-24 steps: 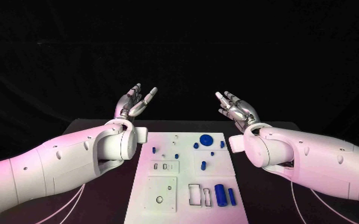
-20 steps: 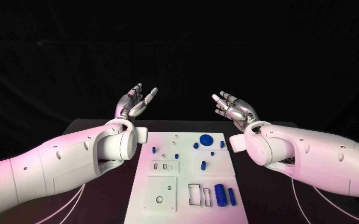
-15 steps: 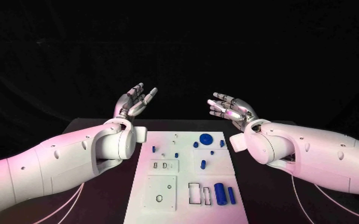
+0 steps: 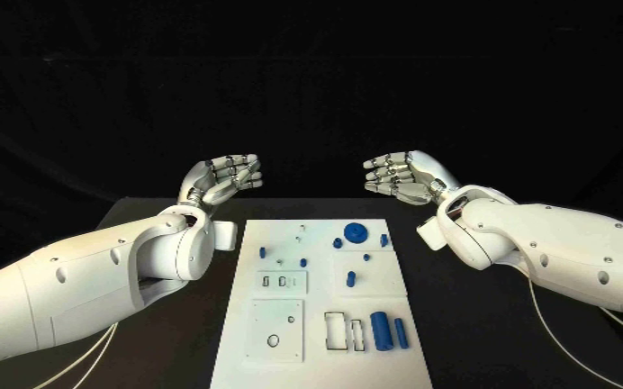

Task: Assemble the parts on the task board

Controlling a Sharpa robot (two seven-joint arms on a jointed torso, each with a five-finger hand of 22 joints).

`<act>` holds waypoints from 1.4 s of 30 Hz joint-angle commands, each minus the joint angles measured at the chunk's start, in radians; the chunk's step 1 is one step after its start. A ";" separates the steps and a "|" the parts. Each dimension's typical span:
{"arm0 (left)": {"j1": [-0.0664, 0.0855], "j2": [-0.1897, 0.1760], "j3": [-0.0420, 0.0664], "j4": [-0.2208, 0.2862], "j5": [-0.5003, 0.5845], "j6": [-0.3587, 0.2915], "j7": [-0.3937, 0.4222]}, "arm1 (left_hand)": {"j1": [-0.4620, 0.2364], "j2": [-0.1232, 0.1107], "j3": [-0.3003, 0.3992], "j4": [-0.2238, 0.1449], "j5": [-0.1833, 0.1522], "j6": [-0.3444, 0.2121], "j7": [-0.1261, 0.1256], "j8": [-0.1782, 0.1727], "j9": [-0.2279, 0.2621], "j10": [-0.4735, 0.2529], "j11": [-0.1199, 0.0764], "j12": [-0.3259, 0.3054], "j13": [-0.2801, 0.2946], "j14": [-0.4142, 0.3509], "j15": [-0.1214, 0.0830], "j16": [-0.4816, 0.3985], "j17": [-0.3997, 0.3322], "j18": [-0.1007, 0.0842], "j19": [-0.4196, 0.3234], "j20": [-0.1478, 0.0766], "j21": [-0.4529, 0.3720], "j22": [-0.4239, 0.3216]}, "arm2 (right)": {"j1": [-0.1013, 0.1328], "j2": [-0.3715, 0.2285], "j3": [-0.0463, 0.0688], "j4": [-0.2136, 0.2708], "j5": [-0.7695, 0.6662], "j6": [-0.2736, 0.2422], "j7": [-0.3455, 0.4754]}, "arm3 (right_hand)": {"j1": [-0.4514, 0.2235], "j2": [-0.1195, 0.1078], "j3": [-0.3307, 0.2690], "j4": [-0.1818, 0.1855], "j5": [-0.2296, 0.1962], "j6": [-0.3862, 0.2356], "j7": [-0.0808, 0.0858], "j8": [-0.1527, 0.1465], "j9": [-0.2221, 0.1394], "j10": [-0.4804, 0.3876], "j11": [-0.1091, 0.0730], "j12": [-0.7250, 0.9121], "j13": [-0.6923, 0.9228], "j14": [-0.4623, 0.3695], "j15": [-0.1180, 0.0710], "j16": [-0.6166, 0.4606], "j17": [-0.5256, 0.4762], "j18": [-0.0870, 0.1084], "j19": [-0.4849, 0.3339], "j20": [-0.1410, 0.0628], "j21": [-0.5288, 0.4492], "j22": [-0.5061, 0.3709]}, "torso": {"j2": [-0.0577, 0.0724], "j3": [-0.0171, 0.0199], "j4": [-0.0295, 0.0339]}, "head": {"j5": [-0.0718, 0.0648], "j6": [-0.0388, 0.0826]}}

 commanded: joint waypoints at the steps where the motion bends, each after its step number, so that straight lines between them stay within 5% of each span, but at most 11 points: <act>1: 0.005 -0.013 0.001 0.034 -0.023 0.056 -0.029 | -0.007 -0.064 0.159 -0.003 -0.006 0.114 0.032 0.032 0.018 0.157 -0.018 -0.026 0.004 0.120 -0.027 0.019 0.031 0.021 0.086 -0.016 0.049 0.008 | 0.009 -0.003 0.001 0.005 -0.231 0.051 -0.091 | -0.026 -0.059 0.053 -0.021 0.024 0.089 0.049 0.004 0.001 0.090 -0.016 -0.014 0.008 0.111 -0.024 0.027 0.025 0.021 0.086 -0.016 0.042 0.010 | 0.021 0.0007 0.0045 | -0.003 -0.002; 10: 0.019 -0.059 0.002 0.114 -0.061 0.111 -0.059 | -0.043 -0.093 0.150 -0.006 -0.014 0.101 0.033 0.025 0.018 0.152 -0.015 -0.042 0.003 0.127 -0.027 0.014 0.037 0.021 0.102 -0.019 0.057 0.008 | 0.034 0.004 0.004 0.022 -0.559 0.150 -0.252 | -0.067 -0.123 0.099 -0.006 0.042 0.162 0.015 0.029 0.010 0.209 -0.059 -0.010 0.028 0.258 -0.082 0.125 0.133 0.020 0.192 -0.073 0.140 0.059 | 0.060 -0.0037 0.0170 | -0.012 -0.005; 17: 0.023 -0.095 0.008 0.180 -0.070 0.134 -0.067 | -0.048 -0.096 0.148 -0.007 -0.015 0.097 0.035 0.023 0.018 0.148 -0.014 -0.045 0.003 0.124 -0.026 0.010 0.037 0.021 0.105 -0.020 0.059 0.007 | 0.039 0.034 0.005 0.027 -0.776 0.193 -0.346 | -0.077 -0.174 0.157 0.033 0.093 0.183 -0.017 0.057 0.030 0.258 -0.098 0.010 0.065 0.344 -0.135 0.457 0.385 0.016 0.275 -0.135 0.364 0.209 | 0.097 -0.0076 0.0302 | -0.017 0.001; 25: 0.024 -0.114 0.016 0.224 -0.072 0.141 -0.068 | -0.050 -0.096 0.147 -0.008 -0.015 0.096 0.036 0.022 0.018 0.147 -0.013 -0.045 0.003 0.122 -0.025 0.009 0.037 0.021 0.105 -0.020 0.059 0.007 | 0.038 0.071 0.005 0.016 -0.894 0.209 -0.401 | -0.097 -0.197 0.177 0.067 0.095 0.173 -0.028 0.068 0.044 0.241 -0.105 0.004 0.081 0.442 -0.151 0.629 0.473 0.018 0.325 -0.150 0.505 0.316 | 0.127 -0.0142 0.0385 | -0.029 0.007; 28: 0.024 -0.116 0.018 0.232 -0.071 0.142 -0.068 | -0.051 -0.096 0.147 -0.008 -0.016 0.096 0.036 0.022 0.017 0.146 -0.013 -0.045 0.003 0.122 -0.025 0.008 0.037 0.021 0.106 -0.020 0.059 0.007 | 0.036 0.082 0.005 0.011 -0.925 0.215 -0.417 | -0.096 -0.203 0.187 0.076 0.097 0.167 -0.032 0.074 0.051 0.234 -0.108 0.005 0.089 0.502 -0.155 0.759 0.598 -0.011 0.420 -0.156 0.669 0.532 | 0.136 -0.0164 0.0406 | -0.031 0.007; 31: 0.024 -0.118 0.019 0.236 -0.071 0.143 -0.069 | -0.051 -0.096 0.147 -0.008 -0.016 0.096 0.036 0.022 0.017 0.146 -0.013 -0.045 0.003 0.122 -0.025 0.008 0.037 0.021 0.106 -0.020 0.059 0.007 | 0.035 0.089 0.005 0.006 -0.941 0.219 -0.424 | -0.094 -0.206 0.191 0.079 0.097 0.165 -0.032 0.077 0.055 0.225 -0.108 0.006 0.092 0.528 -0.156 0.833 0.677 -0.025 0.460 -0.157 0.742 0.631 | 0.141 -0.0170 0.0416 | -0.032 0.006; 42: 0.024 -0.122 0.020 0.245 -0.071 0.152 -0.072 | -0.051 -0.097 0.146 -0.011 -0.015 0.093 0.038 0.020 0.017 0.143 -0.011 -0.046 0.003 0.117 -0.024 0.005 0.037 0.020 0.107 -0.020 0.060 0.007 | 0.026 0.107 0.004 -0.010 -0.989 0.256 -0.444 | -0.089 -0.208 0.205 0.085 0.097 0.158 -0.041 0.086 0.066 0.202 -0.113 0.012 0.100 0.554 -0.159 0.948 0.796 -0.049 0.523 -0.158 0.870 0.811 | 0.158 -0.0203 0.0500 | -0.041 0.006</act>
